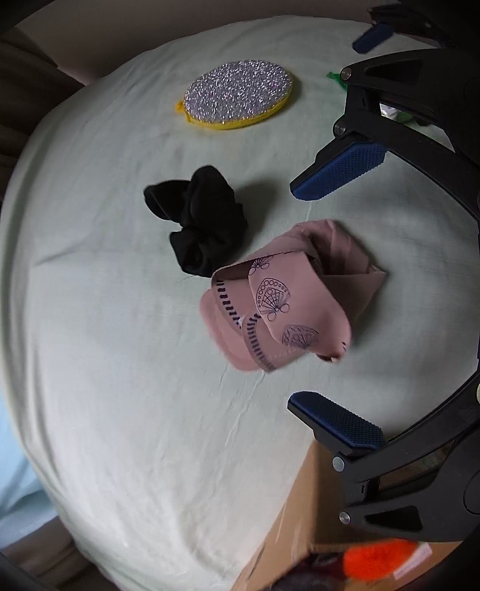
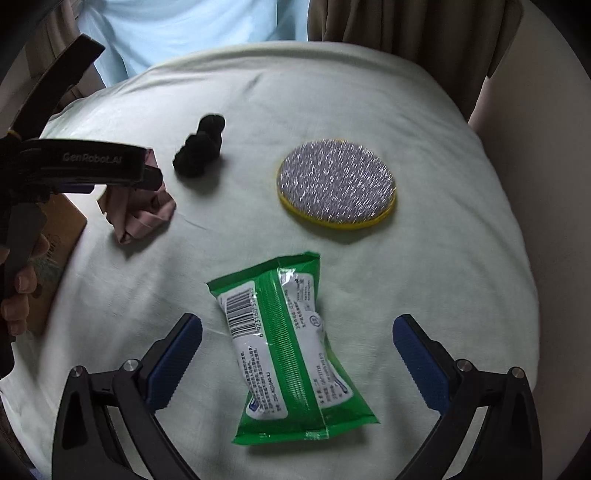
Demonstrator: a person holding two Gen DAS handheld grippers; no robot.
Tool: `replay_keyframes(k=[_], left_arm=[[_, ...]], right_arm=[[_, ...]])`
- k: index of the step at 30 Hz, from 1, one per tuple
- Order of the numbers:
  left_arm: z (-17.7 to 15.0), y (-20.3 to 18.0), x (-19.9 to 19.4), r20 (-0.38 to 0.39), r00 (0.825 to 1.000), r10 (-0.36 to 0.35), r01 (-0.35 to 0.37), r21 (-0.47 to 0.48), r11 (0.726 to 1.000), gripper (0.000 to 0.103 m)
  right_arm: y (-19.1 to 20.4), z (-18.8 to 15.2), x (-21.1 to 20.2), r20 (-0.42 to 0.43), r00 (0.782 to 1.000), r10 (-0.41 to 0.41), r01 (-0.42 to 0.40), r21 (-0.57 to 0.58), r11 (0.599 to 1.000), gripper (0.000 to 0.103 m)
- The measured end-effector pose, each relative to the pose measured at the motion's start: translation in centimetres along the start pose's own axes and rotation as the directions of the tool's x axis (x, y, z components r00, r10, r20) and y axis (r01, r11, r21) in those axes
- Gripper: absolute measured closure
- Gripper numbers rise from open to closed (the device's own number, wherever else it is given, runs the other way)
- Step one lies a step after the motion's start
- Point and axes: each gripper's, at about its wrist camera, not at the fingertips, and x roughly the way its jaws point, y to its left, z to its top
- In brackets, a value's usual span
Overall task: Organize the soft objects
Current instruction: 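Grasp the pink patterned sock with the left tool while the right tool grasps the green wipes pack, then carry the pink sock and green wipes pack with both tools over the box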
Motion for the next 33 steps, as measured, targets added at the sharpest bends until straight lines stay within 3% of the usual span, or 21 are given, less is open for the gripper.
replay_keyframes(k=[5,7,10,12,15,19,25,33], left_arm=[[0.5,0.5,2.6,-0.05,0.998,-0.04,0.039,-0.021,0.999,0.003],[0.6,0.7,3.1,-0.064,0.997,-0.043,0.041,-0.028,0.999,0.017],[0.6,0.6,3.1,-0.063,0.998,-0.027,0.027,0.002,1.0,0.037],[0.7,0.2,2.8,-0.066,0.997,-0.03,0.033,0.045,0.998,0.06],[0.9,-0.4,2.5,-0.07,0.997,-0.034,0.041,0.097,0.994,0.072],[0.9,-0.9,2.0,-0.072,0.997,-0.04,0.049,0.131,0.99,0.075],[1.2,-0.9,-0.9,-0.06,0.996,-0.07,0.077,0.131,0.988,0.075],[1.2,-1.3,-8.4,-0.003,0.992,-0.124,0.123,0.124,0.985,0.075]], right_arm=[[0.9,-0.3,1.8,-0.037,0.999,0.013,-0.014,-0.028,1.0,0.011],[1.3,-0.5,2.4,-0.049,0.999,0.02,-0.022,-0.04,0.999,0.026],[1.6,-0.6,2.4,-0.043,0.999,0.009,-0.012,-0.067,0.998,0.035],[1.6,-0.5,2.2,-0.043,0.999,0.005,-0.008,-0.069,0.998,0.042],[1.4,-0.4,1.9,-0.043,0.999,0.007,-0.009,-0.061,0.998,0.052],[1.1,-0.2,1.5,-0.052,0.999,0.014,-0.016,-0.04,0.999,0.061],[1.1,1.2,-0.7,-0.035,0.999,0.02,-0.02,0.002,1.0,0.061],[0.9,3.2,-8.2,0.052,0.999,0.001,-0.004,0.058,0.998,0.061]])
